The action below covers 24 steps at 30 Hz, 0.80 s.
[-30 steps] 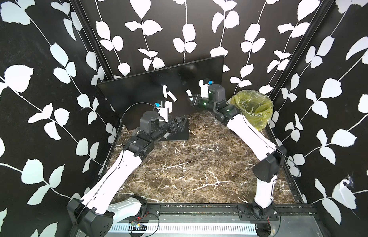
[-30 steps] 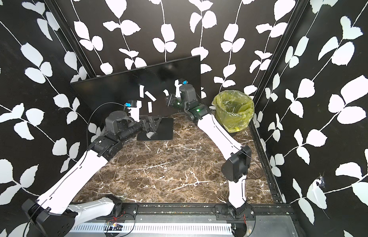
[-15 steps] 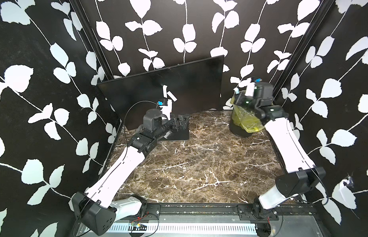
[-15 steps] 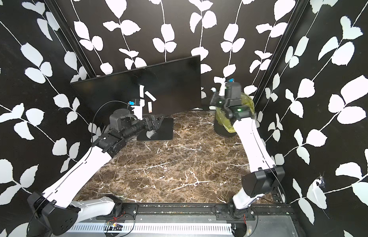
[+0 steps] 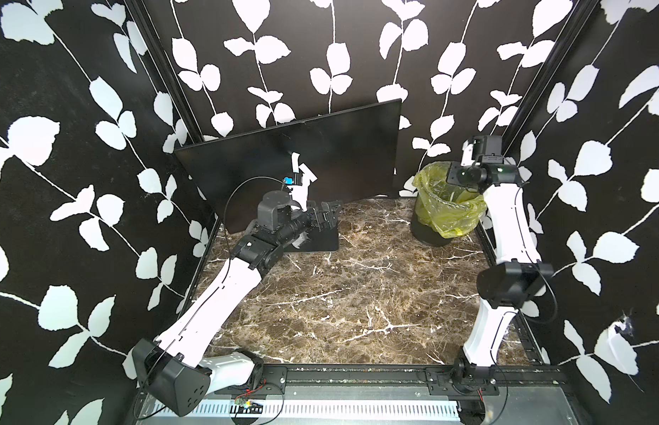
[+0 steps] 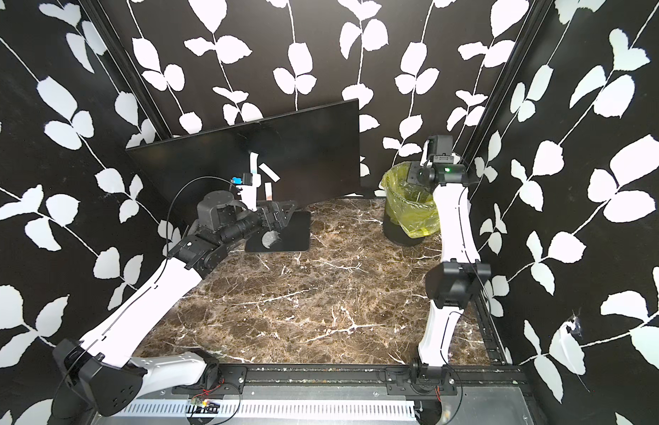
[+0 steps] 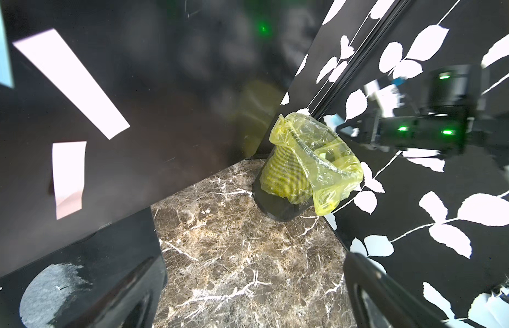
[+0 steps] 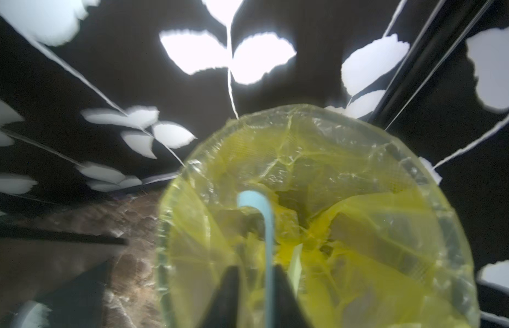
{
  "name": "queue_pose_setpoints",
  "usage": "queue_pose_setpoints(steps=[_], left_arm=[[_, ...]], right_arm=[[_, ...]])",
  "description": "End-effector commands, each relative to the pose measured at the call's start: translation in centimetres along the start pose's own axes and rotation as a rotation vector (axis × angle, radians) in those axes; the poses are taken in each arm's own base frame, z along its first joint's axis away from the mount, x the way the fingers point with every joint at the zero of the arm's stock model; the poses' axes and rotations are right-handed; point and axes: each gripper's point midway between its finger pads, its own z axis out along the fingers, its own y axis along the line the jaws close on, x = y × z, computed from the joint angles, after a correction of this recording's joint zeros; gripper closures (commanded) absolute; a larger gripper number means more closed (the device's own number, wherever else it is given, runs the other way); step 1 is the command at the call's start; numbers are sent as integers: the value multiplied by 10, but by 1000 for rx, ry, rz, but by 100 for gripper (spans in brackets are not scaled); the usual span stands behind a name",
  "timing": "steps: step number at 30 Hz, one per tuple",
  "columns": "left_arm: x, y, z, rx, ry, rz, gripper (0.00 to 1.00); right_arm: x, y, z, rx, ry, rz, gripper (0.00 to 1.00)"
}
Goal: Remove the sticky note from the monitor
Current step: Place the sticky note in the trash bin.
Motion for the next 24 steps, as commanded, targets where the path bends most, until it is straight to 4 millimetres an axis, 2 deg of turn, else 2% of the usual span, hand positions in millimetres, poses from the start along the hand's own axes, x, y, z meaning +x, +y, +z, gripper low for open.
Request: queue_pose_setpoints(steps=[1, 5, 7, 11, 16, 21, 24], left_arm=[[-14, -7, -6, 23, -33, 21, 1], [-14, -6, -5, 19, -31, 23, 1], [-14, -6, -5, 17, -30, 26, 1], [-11, -5, -4, 13, -23, 26, 1], [-11, -5, -5, 12, -21, 25, 1], [-9, -4, -4, 11, -16, 23, 1], [-10, -5, -3, 16, -17, 17, 1]], right_arm=[[3, -11, -4, 49, 40, -41, 63], [-1, -4, -3, 19, 37, -49, 51], [2, -2, -2, 13, 45, -66, 49], [6, 4, -8, -22, 53, -95, 48], [17, 33, -28, -187, 75, -104, 48], [26, 39, -42, -204, 82, -115, 48], [36, 36, -47, -184, 115, -110, 48]])
